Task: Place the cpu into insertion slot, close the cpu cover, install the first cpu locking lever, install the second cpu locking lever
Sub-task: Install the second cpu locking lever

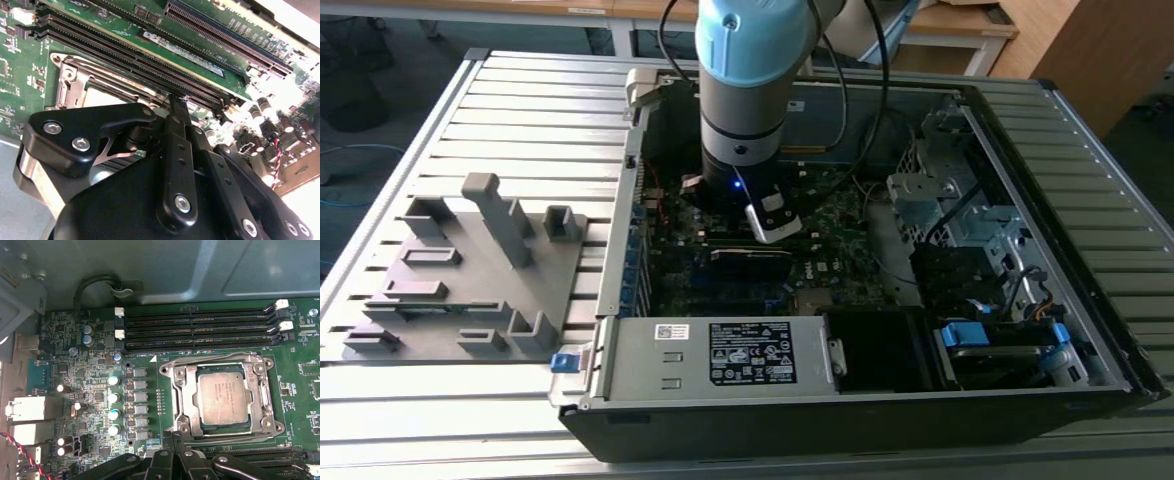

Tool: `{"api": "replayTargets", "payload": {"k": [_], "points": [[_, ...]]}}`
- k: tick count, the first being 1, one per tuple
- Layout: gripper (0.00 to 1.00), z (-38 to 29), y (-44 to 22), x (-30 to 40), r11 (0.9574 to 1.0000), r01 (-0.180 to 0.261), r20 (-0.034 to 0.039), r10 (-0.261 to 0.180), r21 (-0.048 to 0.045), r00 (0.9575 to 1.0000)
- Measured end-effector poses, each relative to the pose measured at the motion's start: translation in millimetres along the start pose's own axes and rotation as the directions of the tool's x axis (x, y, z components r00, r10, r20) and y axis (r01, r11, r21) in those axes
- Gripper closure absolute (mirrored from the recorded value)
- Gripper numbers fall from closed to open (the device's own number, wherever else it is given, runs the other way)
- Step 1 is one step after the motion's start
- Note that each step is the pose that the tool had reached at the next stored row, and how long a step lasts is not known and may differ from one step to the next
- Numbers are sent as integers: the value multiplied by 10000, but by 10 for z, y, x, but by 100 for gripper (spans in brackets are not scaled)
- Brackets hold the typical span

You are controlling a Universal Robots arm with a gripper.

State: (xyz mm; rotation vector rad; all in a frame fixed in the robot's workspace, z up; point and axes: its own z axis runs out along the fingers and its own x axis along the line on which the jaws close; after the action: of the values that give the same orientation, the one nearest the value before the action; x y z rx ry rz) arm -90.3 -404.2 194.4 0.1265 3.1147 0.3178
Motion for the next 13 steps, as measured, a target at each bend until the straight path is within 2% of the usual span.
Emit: {"api": "replayTargets", "payload": {"k": [13], "points": [[90,23,-7,25,10000,0,0,0,0,10000]]}}
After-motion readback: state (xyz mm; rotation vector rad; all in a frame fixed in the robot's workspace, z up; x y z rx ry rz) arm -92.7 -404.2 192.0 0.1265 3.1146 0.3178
